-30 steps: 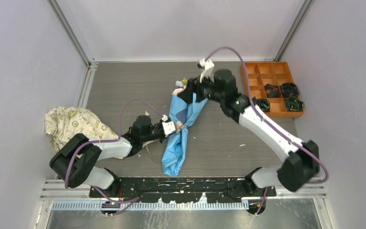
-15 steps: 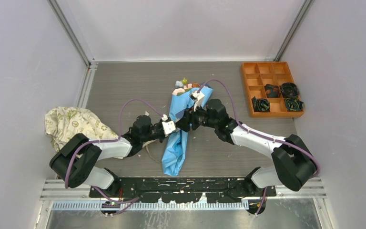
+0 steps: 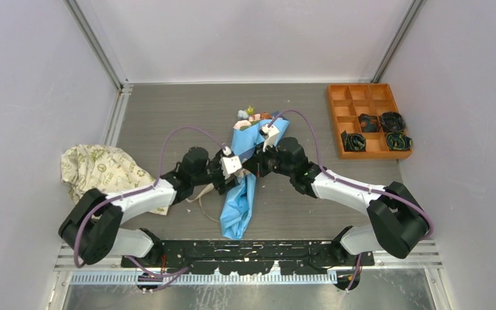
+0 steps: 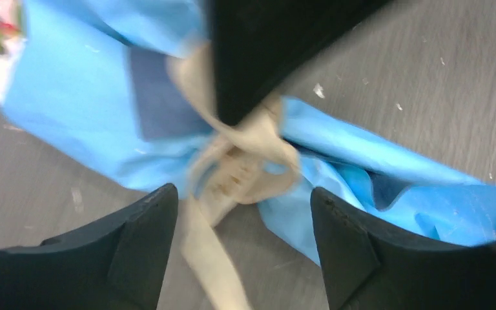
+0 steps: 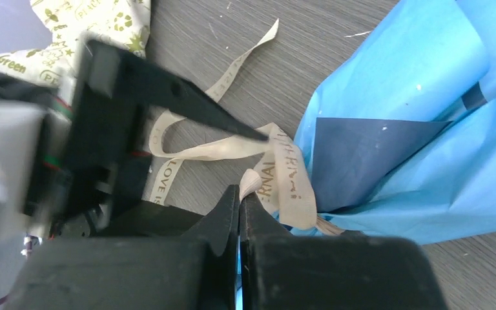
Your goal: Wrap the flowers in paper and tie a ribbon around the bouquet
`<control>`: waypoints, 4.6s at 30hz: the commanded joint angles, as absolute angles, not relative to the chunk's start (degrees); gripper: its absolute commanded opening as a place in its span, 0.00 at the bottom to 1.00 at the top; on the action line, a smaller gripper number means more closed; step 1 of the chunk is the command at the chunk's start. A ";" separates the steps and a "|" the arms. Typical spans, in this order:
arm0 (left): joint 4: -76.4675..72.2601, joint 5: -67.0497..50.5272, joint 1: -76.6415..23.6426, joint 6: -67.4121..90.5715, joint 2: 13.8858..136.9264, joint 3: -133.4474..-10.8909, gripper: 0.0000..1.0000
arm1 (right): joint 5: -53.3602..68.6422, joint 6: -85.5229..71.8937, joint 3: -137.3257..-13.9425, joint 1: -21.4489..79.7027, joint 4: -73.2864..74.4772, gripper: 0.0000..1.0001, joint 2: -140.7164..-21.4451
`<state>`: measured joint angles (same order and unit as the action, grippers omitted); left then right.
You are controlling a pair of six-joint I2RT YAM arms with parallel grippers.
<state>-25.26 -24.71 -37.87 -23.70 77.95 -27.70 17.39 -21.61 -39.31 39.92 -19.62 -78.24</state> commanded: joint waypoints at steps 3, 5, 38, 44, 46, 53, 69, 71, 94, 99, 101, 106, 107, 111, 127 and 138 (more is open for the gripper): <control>30.68 -11.47 -30.53 -20.35 69.66 -56.41 0.80 | 15.31 -20.57 -41.37 40.05 -21.93 0.01 -78.47; 46.37 -5.19 -28.08 -17.46 71.02 -63.77 0.90 | 15.82 -20.33 -41.06 40.03 -22.77 0.01 -78.38; 61.17 -20.03 -26.38 -12.75 72.40 -76.11 0.00 | 18.57 -13.20 -56.92 42.29 -5.46 0.01 -81.18; 56.27 -18.03 -55.62 -19.76 70.77 -81.80 0.01 | 23.26 -11.17 -61.37 41.50 -1.61 0.01 -85.45; 54.46 -18.77 -60.76 -24.50 75.72 -85.55 0.01 | 25.59 -11.81 -61.56 40.30 -2.17 0.01 -85.92; 51.80 -27.01 -66.52 -41.72 90.16 -93.33 0.00 | 30.33 -11.86 -61.69 36.46 -0.45 0.01 -85.49; 42.32 -15.99 -54.55 -26.76 74.15 -81.84 0.97 | 33.38 -9.19 -60.31 35.56 -2.09 0.01 -84.60; 41.52 -21.96 -43.59 -22.56 69.45 -77.59 0.83 | 35.26 -7.66 -60.10 35.58 -3.46 0.01 -84.81; 14.96 -68.56 -17.92 -34.70 77.27 -56.49 0.45 | 49.26 32.23 -62.32 37.70 4.72 0.01 -86.92; 14.94 -64.58 -19.70 -34.92 78.18 -56.89 0.44 | 47.73 35.74 -62.23 38.86 6.12 0.01 -86.30; 14.50 -62.75 -20.47 -33.16 79.05 -57.34 0.44 | 47.56 36.19 -62.01 39.08 5.94 0.01 -85.99; 11.91 -64.72 -21.11 -28.54 79.76 -56.77 0.41 | 47.46 36.12 -61.88 39.14 4.52 0.01 -86.58; 11.63 -65.15 -21.22 -28.39 79.70 -56.56 0.38 | 47.46 36.06 -61.81 39.13 4.29 0.01 -86.65; 10.71 -63.79 -22.23 -27.01 79.24 -56.23 0.11 | 47.45 35.95 -61.70 39.14 4.04 0.01 -86.52; 24.76 -61.53 -22.23 -38.11 77.16 -58.18 0.04 | 45.31 34.45 -60.50 39.18 2.11 0.01 -86.47; 10.32 -57.38 -22.24 -27.83 78.21 -56.72 0.56 | 46.91 36.38 -59.42 39.13 2.03 0.01 -85.48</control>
